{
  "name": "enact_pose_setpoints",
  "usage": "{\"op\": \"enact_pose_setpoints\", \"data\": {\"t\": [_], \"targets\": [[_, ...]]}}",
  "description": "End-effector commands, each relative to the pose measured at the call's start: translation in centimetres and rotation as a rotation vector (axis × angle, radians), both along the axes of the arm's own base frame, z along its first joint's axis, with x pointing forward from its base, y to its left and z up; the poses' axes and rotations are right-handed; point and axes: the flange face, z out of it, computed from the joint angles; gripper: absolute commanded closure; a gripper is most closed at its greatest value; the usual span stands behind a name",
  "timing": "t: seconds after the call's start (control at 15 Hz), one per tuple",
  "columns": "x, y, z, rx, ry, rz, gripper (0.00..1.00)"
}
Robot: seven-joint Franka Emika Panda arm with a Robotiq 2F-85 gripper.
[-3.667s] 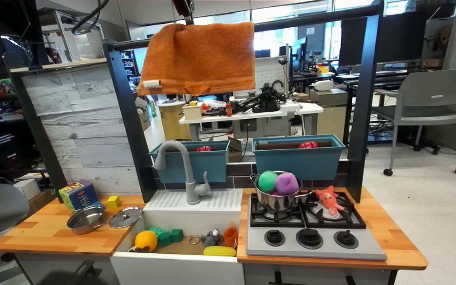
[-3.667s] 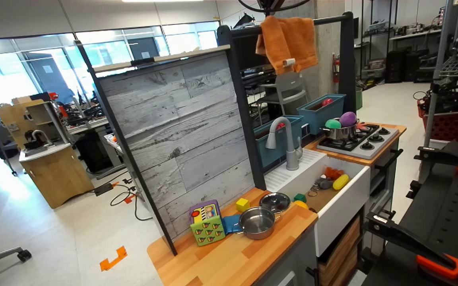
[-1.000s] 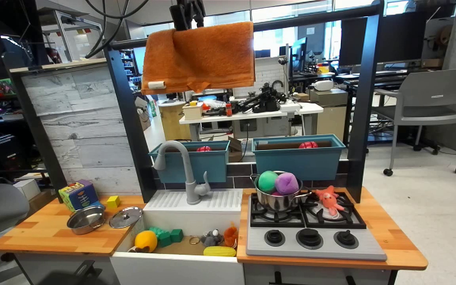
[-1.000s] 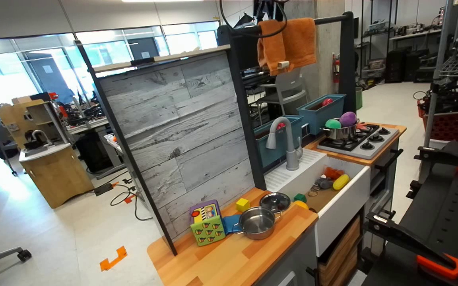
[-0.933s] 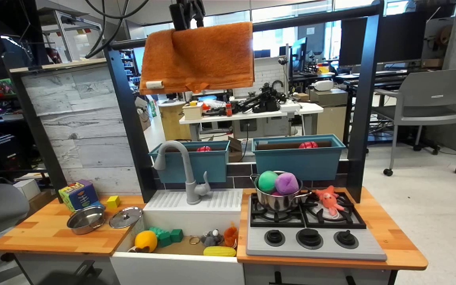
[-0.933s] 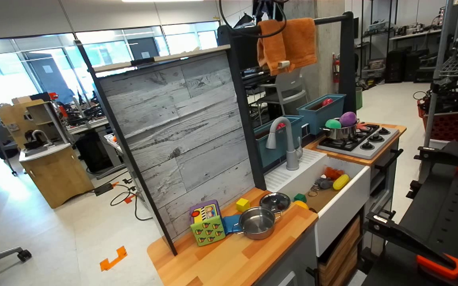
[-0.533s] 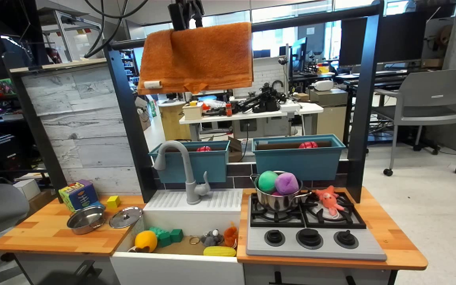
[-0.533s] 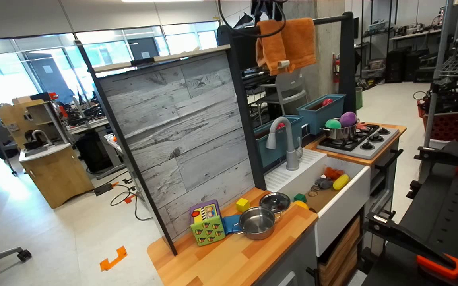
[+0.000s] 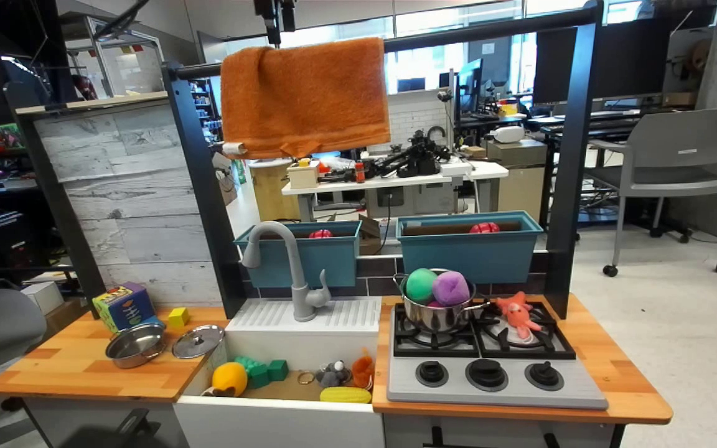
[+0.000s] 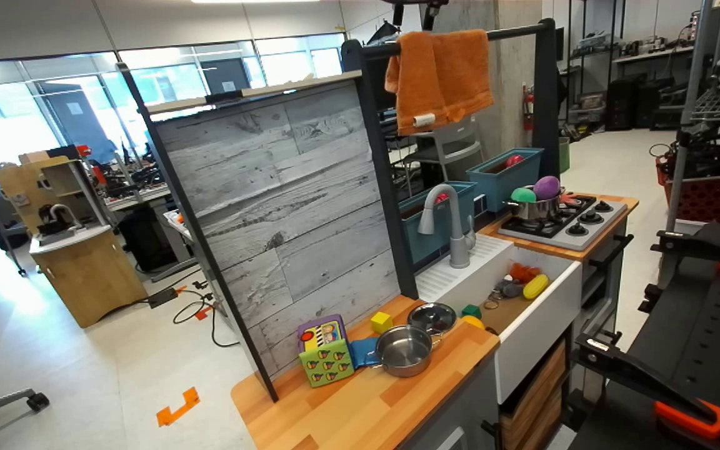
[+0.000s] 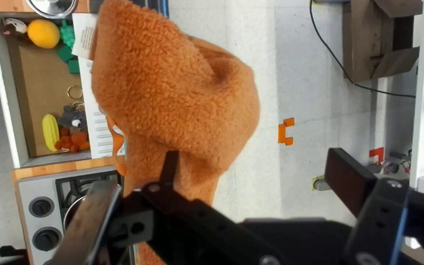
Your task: Hang the orange towel on the black rod
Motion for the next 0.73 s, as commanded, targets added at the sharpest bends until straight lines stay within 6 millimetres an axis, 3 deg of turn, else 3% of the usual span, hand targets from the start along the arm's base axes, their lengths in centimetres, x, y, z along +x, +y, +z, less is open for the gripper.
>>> {"op": "enact_pose_setpoints", "data": {"t": [0.0,0.4,0.47,0.67], "targets": [[-1.1,-0.5,1.9,0.045,-0.003,0.045,0.0],[-2.3,0.2,2.8,0.085,0.038,0.172,0.0],[-1.2,0.2,1.8,0.035,0.017,0.097,0.0],[-1.2,0.2,1.5,0.037,0.025,0.104,0.0]]}}
